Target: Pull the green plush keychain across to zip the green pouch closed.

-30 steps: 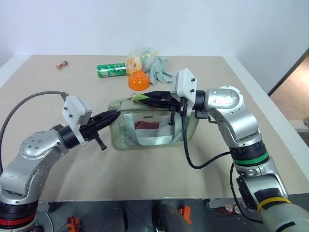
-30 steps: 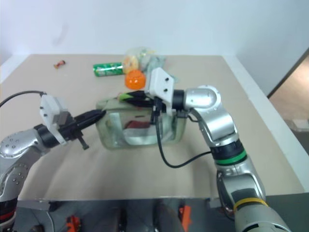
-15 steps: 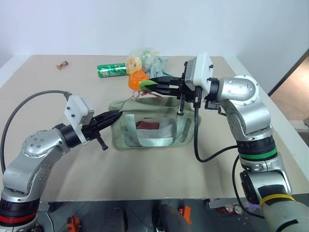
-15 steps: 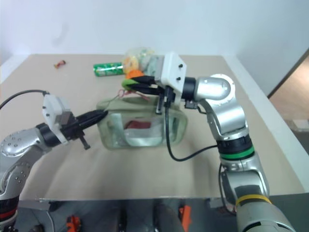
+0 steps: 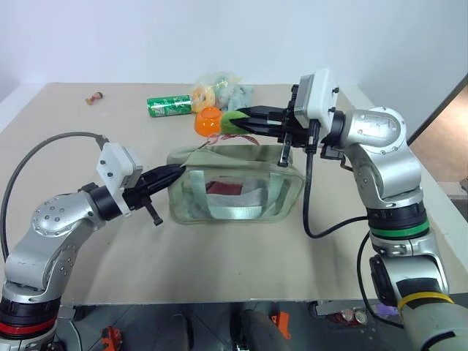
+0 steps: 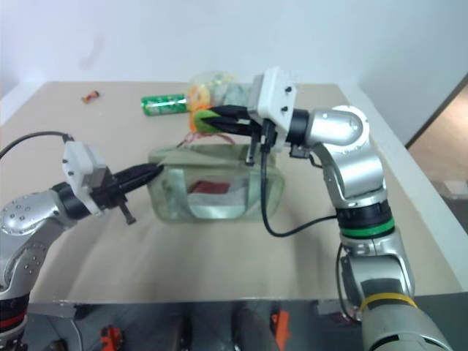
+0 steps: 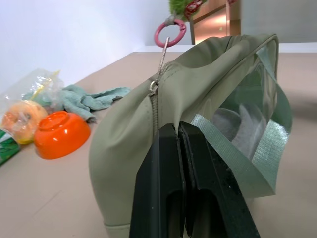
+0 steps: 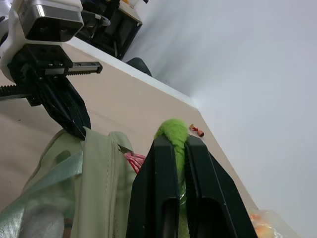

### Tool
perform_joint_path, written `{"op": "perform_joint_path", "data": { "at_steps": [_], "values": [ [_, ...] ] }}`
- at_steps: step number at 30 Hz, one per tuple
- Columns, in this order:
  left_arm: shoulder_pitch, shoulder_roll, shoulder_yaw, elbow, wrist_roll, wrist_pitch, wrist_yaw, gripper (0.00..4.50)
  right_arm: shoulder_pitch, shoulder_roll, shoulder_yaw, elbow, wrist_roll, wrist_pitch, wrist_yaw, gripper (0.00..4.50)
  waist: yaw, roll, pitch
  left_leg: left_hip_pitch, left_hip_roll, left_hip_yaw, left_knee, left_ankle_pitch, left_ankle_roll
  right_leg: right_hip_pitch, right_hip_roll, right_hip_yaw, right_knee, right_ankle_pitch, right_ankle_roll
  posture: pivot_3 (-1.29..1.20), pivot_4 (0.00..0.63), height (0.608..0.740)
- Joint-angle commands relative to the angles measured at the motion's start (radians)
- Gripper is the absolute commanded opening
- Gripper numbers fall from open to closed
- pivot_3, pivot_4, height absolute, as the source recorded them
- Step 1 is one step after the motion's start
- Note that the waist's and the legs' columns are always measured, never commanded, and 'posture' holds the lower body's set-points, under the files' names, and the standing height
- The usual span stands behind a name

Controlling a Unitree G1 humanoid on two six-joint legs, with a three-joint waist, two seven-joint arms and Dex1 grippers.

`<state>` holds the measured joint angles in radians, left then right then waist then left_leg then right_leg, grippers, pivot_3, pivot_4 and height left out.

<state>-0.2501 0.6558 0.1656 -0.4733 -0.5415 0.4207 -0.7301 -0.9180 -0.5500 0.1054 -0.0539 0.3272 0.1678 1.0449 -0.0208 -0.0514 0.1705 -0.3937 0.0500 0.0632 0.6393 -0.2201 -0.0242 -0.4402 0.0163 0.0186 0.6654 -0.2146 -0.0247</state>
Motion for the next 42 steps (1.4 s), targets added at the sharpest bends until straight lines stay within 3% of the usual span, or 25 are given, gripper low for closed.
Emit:
{"op": "perform_joint_path", "data": {
  "at_steps": [1,19,42],
  "values": [
    [-0.015,0.019,0.021,0.017,0.032,-0.019,0.011,0.00,-0.032,-0.027,-0.080,-0.010,0.018,-0.031,-0.015,0.03,0.000,0.000,0.000,0.000,0.000,0.000,0.000,0.000,0.000,0.000,0.000,0.000,0.000,0.000,0.000,0.00,0.150,0.740],
    [-0.094,-0.033,-0.059,0.014,-0.026,0.063,0.006,0.00,-0.085,0.098,-0.039,0.105,-0.034,-0.189,-0.045,0.03,0.002,0.000,0.000,-0.001,-0.002,0.000,0.000,0.000,0.000,0.000,-0.003,-0.001,0.000,0.000,0.002,0.00,0.150,0.740],
    [-0.086,-0.020,-0.025,0.037,-0.014,0.090,0.026,0.00,-0.040,-0.007,-0.092,0.120,-0.036,-0.202,-0.042,0.03,0.002,0.000,0.000,-0.002,-0.003,-0.001,0.000,0.000,0.001,0.000,-0.003,-0.001,-0.001,-0.001,0.003,0.00,0.150,0.740]
  ]
}}
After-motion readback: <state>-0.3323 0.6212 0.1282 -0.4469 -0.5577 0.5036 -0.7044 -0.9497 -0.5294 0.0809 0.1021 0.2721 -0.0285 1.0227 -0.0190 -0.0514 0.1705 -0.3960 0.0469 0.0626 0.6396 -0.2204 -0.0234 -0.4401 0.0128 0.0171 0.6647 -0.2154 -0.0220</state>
